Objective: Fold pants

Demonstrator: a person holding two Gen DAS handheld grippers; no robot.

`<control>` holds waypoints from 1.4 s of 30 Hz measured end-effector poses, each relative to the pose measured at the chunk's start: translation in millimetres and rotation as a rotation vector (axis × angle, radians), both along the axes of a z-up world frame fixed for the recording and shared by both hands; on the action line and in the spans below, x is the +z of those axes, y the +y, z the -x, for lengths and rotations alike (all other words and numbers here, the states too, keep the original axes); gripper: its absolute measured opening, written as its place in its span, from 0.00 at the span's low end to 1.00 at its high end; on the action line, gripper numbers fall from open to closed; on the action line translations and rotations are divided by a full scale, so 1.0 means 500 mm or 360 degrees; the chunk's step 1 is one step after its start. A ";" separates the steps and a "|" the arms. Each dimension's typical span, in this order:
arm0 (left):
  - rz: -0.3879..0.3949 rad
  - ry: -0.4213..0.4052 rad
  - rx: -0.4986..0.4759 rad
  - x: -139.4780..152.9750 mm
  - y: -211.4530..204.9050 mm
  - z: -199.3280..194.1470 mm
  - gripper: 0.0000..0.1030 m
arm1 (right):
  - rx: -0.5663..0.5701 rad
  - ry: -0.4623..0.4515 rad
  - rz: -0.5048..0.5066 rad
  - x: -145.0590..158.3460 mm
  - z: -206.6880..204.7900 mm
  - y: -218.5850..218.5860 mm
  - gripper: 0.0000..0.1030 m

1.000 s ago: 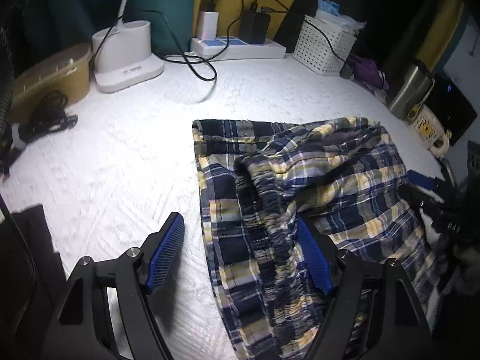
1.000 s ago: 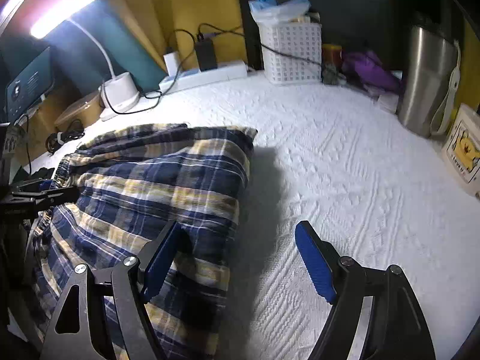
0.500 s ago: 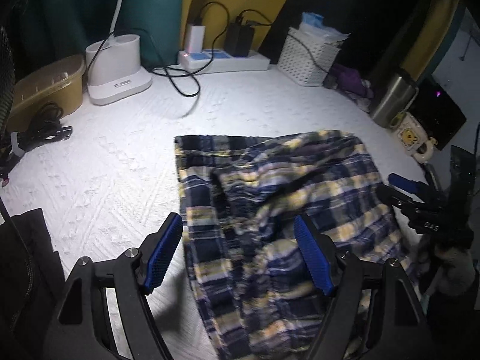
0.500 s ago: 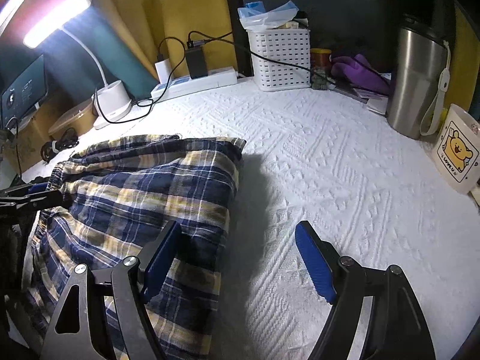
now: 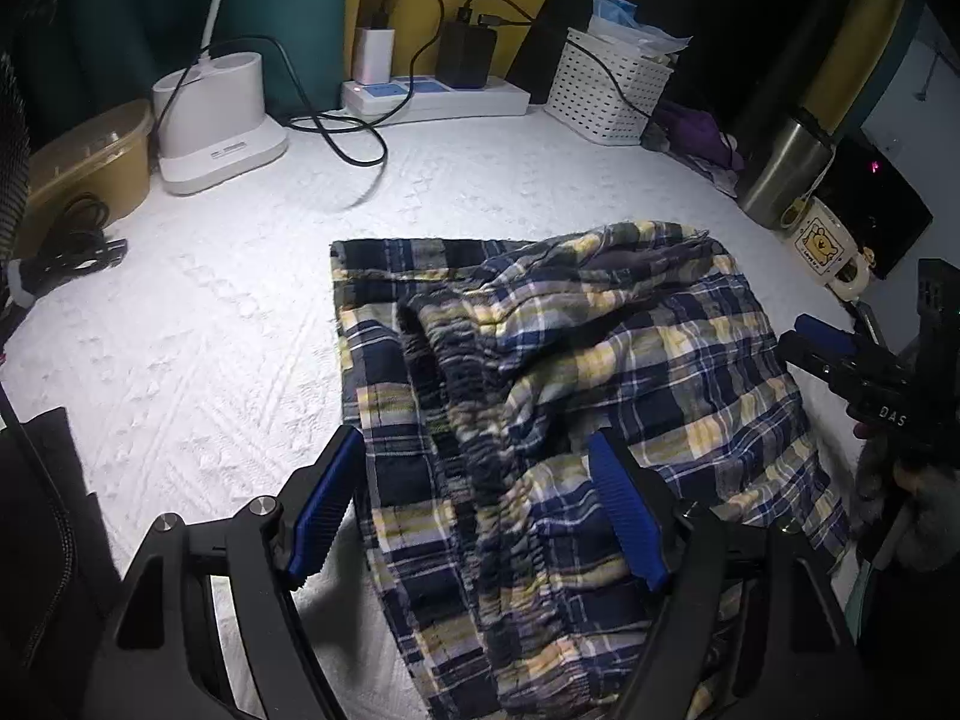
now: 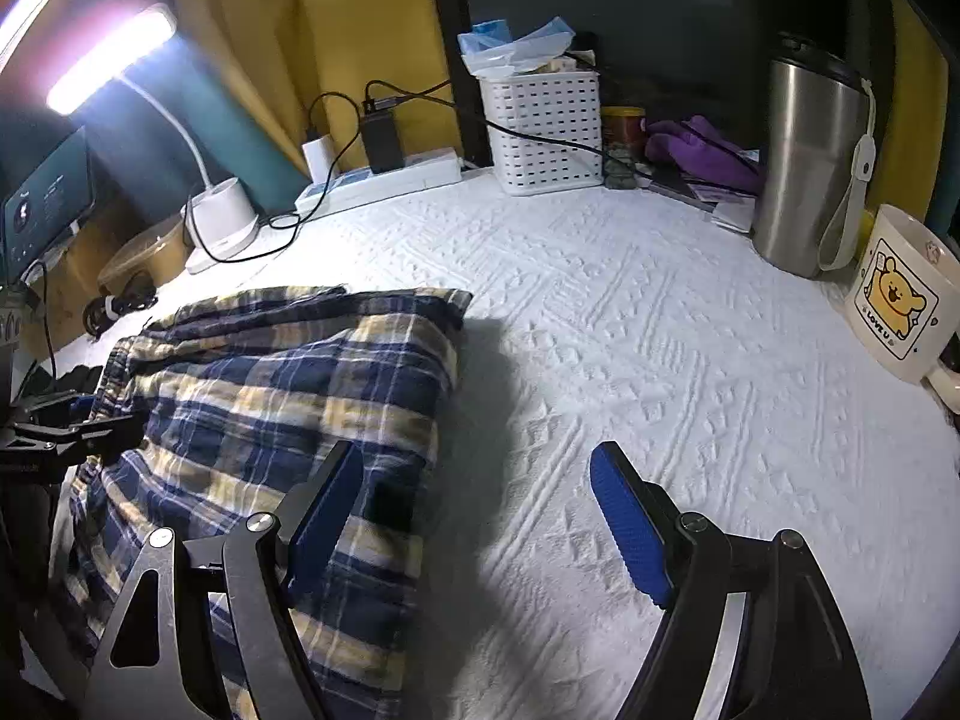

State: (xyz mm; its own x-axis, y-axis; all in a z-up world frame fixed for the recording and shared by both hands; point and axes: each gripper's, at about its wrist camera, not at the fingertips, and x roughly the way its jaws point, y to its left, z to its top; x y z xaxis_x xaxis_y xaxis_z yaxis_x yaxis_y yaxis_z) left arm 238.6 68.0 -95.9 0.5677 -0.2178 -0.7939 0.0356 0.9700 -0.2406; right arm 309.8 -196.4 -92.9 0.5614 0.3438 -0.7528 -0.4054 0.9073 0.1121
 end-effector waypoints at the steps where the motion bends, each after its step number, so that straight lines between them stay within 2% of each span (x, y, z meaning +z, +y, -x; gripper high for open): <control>1: 0.0021 0.0001 -0.0009 0.000 0.001 -0.003 0.75 | -0.0004 0.0003 -0.0009 -0.001 -0.004 -0.002 0.77; 4: 0.0054 0.0015 -0.0021 -0.003 0.001 -0.012 0.75 | 0.0001 0.0005 -0.0019 -0.003 -0.014 -0.005 0.77; 11: 0.0011 0.0044 0.0012 -0.011 0.007 -0.027 0.75 | 0.0015 0.0038 -0.0054 -0.017 -0.042 -0.007 0.78; 13: -0.0070 0.0060 0.0104 -0.007 0.014 -0.028 0.75 | 0.0020 0.0048 -0.0064 -0.021 -0.048 -0.003 0.78; 15: -0.0032 0.0057 0.0138 -0.010 0.030 -0.027 0.76 | 0.0032 0.0052 -0.0070 -0.023 -0.052 0.000 0.78; 16: 0.0011 0.0054 0.0136 -0.015 0.036 -0.025 0.77 | 0.0036 0.0055 -0.0073 -0.024 -0.053 0.002 0.79; 19: -0.0020 0.0050 0.0108 -0.012 0.028 -0.024 0.77 | 0.0044 0.0074 -0.0084 -0.027 -0.060 0.006 0.79; 23: 0.0063 0.0059 0.0064 -0.009 0.015 -0.028 0.77 | 0.0053 0.0074 -0.0092 -0.029 -0.063 0.012 0.79; 26: -0.0014 0.0051 -0.0006 -0.007 -0.013 -0.028 0.77 | 0.0060 0.0076 -0.0095 -0.031 -0.063 0.015 0.79; 30: 0.0010 0.0031 -0.0022 -0.008 -0.023 -0.031 0.77 | 0.0077 0.0080 -0.0101 -0.032 -0.061 0.019 0.79; 35: -0.0041 -0.0008 -0.0082 -0.010 -0.047 -0.034 0.77 | 0.0159 0.0158 -0.0179 -0.039 -0.060 0.038 0.79; 36: -0.0049 -0.0016 -0.0084 -0.011 -0.048 -0.033 0.76 | 0.0169 0.0160 -0.0171 -0.040 -0.059 0.044 0.79; 37: -0.0053 -0.0026 -0.0087 -0.012 -0.050 -0.031 0.70 | 0.0189 0.0160 -0.0168 -0.041 -0.058 0.052 0.79; 38: -0.0048 -0.0038 -0.0095 -0.012 -0.052 -0.028 0.64 | 0.0208 0.0172 -0.0182 -0.042 -0.059 0.057 0.79; 39: -0.0035 -0.0050 -0.0111 -0.011 -0.052 -0.025 0.52 | 0.0224 0.0171 -0.0193 -0.042 -0.059 0.062 0.79; 42: -0.0034 -0.0070 -0.0133 -0.011 -0.054 -0.020 0.43 | 0.0329 0.0191 -0.0221 -0.046 -0.062 0.085 0.79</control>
